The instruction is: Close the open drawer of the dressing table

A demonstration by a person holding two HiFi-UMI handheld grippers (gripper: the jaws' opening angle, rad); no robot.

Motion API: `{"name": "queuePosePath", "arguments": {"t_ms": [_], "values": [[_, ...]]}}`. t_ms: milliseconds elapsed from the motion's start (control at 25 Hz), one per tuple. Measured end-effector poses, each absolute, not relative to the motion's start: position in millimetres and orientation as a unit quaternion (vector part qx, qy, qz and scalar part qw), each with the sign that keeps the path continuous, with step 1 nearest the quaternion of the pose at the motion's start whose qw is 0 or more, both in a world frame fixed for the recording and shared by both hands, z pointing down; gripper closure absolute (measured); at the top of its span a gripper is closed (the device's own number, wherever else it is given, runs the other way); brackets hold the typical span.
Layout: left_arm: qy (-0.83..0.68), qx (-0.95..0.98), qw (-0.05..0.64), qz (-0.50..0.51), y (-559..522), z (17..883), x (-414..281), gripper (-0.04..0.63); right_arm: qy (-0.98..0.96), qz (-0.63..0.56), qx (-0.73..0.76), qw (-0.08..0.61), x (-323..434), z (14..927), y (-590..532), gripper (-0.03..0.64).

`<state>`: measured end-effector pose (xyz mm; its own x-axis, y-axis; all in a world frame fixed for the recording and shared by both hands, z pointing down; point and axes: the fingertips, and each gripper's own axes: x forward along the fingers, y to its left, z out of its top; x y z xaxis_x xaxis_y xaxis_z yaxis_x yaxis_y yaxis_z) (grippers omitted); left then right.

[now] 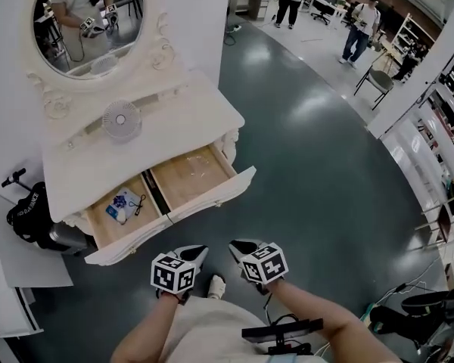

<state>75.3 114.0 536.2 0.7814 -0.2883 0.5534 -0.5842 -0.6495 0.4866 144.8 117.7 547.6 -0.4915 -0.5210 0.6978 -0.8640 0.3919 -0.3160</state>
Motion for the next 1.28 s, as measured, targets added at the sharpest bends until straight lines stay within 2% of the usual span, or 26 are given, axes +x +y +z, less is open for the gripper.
{"name": "queuePosePath", "arguments": {"t_ms": [360,480,720,1280], "values": [[-0.242,0.876,0.351,0.224,92,554,74,0.586,-0.776,0.358,0.449,0.260,146,572,81,0.594],[-0.243,0.875,0.355,0.222,85,558,73,0.586,-0.772,0.362,0.453,0.260,143,576,75,0.531],[-0.246,0.872,0.359,0.226,74,569,69,0.586,-0.763,0.365,0.460,0.270,141,590,63,0.529],[-0.254,0.857,0.384,0.233,57,600,57,0.586,-0.745,0.364,0.471,0.299,142,632,20,0.477]]}}
